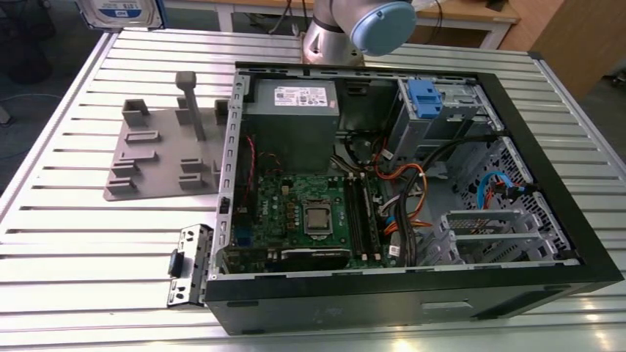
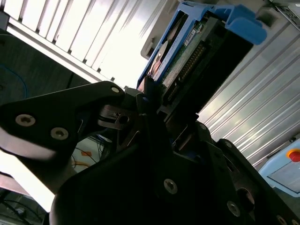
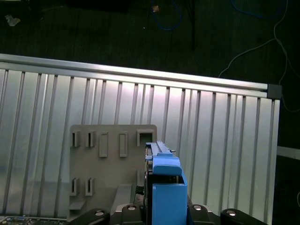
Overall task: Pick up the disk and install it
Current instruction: 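Pick up the disk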
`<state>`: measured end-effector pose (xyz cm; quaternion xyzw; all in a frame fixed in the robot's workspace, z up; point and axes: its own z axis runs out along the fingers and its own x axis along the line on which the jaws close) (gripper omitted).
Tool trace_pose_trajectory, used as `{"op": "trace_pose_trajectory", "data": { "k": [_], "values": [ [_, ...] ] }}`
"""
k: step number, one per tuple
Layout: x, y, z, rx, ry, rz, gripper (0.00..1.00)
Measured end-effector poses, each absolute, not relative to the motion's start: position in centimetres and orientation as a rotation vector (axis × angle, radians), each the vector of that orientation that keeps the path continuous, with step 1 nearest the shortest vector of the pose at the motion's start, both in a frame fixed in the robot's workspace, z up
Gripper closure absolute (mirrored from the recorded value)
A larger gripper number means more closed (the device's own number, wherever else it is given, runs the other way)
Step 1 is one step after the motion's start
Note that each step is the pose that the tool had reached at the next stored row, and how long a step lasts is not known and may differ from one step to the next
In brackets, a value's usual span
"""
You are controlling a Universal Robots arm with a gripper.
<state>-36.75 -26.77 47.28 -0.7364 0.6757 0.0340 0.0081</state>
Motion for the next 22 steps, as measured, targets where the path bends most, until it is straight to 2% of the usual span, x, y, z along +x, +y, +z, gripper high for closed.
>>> {"op": "trace_pose_trajectory", "data": {
  "k": [22],
  "values": [
    [-36.8, -26.8, 49.5, -2.302, 2.112, 0.106, 0.64]
  ]
}}
